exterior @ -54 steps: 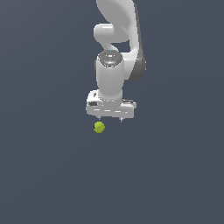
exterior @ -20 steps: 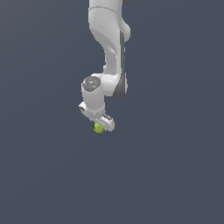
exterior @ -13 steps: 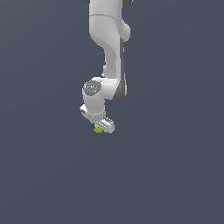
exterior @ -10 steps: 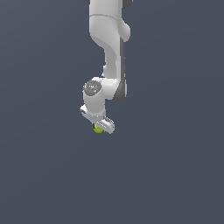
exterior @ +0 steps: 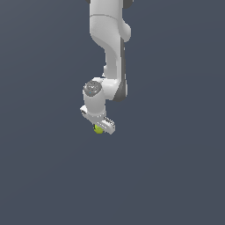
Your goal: Pick up the object and move it to a goal position.
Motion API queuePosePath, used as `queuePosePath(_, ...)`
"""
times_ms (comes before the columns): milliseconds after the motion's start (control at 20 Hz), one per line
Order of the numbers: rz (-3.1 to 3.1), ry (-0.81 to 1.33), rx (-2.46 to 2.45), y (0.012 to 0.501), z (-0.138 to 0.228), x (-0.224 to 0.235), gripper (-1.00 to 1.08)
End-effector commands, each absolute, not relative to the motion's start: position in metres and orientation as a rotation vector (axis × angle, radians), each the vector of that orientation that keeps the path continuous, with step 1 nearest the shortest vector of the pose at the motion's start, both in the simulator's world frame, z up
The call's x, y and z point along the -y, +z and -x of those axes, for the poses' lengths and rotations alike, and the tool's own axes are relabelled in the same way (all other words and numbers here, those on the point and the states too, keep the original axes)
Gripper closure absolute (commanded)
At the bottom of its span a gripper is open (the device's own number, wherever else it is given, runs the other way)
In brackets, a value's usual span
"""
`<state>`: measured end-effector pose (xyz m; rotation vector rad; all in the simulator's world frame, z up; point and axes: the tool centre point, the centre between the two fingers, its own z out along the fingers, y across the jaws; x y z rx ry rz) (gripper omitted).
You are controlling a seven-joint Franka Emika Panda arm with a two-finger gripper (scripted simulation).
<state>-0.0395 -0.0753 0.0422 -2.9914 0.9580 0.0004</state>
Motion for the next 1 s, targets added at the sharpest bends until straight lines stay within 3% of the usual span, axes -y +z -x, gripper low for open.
queuePosePath(0,2.991,-0.001,-0.958,0.045,0.039,0.077,1.08)
queuePosePath(350,2.991,-0.001,-0.959,0.075,0.038,0.099,1.08)
queuePosePath(950,2.991,0.000,-0.960,0.168,0.033,0.166,1.08)
